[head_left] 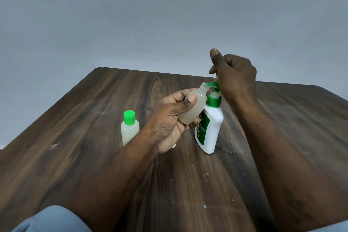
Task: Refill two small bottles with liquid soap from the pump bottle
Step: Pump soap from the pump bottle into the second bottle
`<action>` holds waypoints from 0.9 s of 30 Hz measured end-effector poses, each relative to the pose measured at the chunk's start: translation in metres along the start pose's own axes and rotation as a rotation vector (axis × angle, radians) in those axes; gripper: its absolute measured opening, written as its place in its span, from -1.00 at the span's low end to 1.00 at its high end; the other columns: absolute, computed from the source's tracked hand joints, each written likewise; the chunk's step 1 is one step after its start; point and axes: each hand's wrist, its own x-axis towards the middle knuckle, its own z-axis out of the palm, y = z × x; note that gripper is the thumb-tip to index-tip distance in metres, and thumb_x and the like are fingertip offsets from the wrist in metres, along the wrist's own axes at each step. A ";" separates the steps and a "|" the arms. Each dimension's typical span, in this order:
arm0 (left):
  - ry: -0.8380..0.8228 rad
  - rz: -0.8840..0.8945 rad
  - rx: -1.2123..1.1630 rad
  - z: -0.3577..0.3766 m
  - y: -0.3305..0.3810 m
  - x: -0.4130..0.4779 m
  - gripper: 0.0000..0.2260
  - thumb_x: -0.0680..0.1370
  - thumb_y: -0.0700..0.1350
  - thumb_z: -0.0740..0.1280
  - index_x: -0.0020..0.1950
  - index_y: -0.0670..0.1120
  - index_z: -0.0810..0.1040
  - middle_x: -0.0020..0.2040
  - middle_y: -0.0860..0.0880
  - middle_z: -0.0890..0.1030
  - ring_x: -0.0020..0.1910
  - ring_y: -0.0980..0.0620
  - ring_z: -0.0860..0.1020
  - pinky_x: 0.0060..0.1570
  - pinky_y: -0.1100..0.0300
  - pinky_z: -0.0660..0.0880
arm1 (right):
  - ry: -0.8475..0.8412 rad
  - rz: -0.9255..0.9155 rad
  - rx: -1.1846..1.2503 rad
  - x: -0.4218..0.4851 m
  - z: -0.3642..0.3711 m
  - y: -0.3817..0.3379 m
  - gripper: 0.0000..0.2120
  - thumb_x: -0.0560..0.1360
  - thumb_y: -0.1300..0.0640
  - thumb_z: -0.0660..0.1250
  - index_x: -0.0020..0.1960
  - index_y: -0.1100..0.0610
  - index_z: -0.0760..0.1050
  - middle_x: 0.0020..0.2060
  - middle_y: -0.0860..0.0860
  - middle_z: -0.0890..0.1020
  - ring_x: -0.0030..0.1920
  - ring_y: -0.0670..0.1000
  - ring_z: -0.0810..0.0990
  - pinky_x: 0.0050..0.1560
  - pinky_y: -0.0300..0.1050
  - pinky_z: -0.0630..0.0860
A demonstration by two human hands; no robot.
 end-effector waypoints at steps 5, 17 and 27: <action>-0.009 0.002 -0.017 0.001 -0.002 0.000 -0.62 0.52 -0.09 0.42 0.32 -0.17 0.63 0.18 -0.15 0.67 0.01 -0.03 0.60 -0.11 0.12 0.56 | -0.025 0.007 0.000 -0.017 -0.012 0.019 -0.39 0.66 -0.30 0.23 -0.26 0.19 0.59 -0.42 -0.04 0.62 -0.38 -0.10 0.54 -0.27 -0.11 0.45; 0.038 0.073 -0.028 0.003 -0.003 -0.001 -0.59 0.53 -0.10 0.42 0.35 -0.20 0.59 0.13 -0.09 0.70 0.00 0.03 0.62 0.01 0.10 0.52 | -0.368 -0.026 0.001 -0.055 -0.034 0.042 -0.35 0.35 -0.55 0.32 0.21 -0.12 0.48 -0.01 -0.12 0.67 -0.09 -0.11 0.66 -0.16 -0.08 0.62; 0.038 0.086 -0.009 0.003 -0.007 0.001 -0.57 0.52 -0.13 0.42 0.38 -0.20 0.57 0.07 -0.11 0.68 -0.02 -0.07 0.63 -0.03 -0.02 0.59 | -0.445 -0.065 -0.189 -0.071 -0.032 0.049 -0.49 0.46 -0.15 0.57 0.34 -0.22 0.45 -0.01 -0.30 0.65 0.01 -0.30 0.62 -0.04 -0.29 0.53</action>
